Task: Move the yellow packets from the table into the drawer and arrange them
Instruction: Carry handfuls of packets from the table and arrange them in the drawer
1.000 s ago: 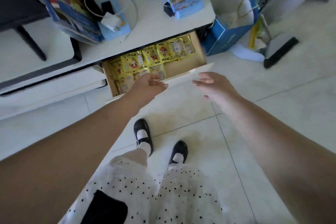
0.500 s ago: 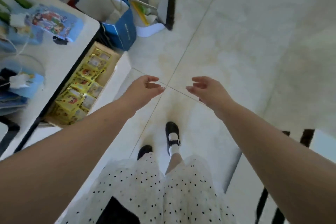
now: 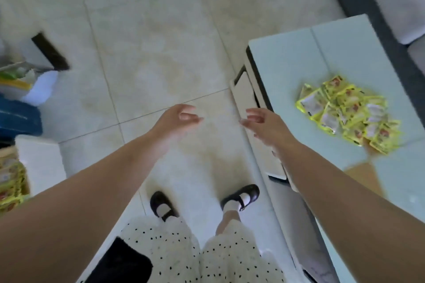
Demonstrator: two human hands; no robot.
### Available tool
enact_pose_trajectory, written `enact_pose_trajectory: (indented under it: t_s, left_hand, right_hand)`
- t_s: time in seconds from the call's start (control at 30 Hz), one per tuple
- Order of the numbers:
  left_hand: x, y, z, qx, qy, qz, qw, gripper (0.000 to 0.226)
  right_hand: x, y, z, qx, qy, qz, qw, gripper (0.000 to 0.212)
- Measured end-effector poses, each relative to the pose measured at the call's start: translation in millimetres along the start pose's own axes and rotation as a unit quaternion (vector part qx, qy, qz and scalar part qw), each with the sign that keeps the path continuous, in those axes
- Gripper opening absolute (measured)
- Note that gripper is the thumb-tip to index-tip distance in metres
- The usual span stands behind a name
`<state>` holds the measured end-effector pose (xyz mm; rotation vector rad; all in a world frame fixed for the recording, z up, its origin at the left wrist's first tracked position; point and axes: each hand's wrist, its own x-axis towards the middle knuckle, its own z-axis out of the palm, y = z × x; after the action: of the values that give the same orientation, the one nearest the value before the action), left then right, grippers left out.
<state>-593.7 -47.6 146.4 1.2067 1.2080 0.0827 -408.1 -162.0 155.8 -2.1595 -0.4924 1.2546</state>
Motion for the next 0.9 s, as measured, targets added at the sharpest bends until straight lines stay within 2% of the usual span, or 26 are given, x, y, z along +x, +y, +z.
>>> enact_pose_trajectory:
  t_s: [0.23, 0.4, 0.53, 0.67, 0.77, 0.9]
  left_hand:
    - [51, 55, 177, 0.109, -0.090, 0.008, 0.990, 0.042]
    - [77, 87, 278, 0.157, -0.132, -0.001, 0.979, 0.042]
    - [110, 100, 323, 0.203, -0.149, -0.004, 0.968, 0.043]
    - [159, 105, 354, 0.232, -0.118, 0.005, 0.965, 0.043]
    - [196, 102, 376, 0.267, -0.097, 0.012, 0.959, 0.043]
    - [243, 95, 404, 0.320, -0.103, 0.010, 0.942, 0.049]
  right_hand:
    - [9, 101, -154, 0.115, 0.088, 0.076, 0.987, 0.038]
    - [20, 146, -228, 0.158, 0.133, 0.123, 0.971, 0.041]
    - [46, 169, -252, 0.181, 0.157, 0.156, 0.958, 0.042]
    - [91, 186, -256, 0.192, 0.186, 0.180, 0.947, 0.045]
    - [130, 195, -255, 0.189, 0.208, 0.216, 0.935, 0.051]
    - [171, 205, -258, 0.152, 0.221, 0.261, 0.927, 0.057]
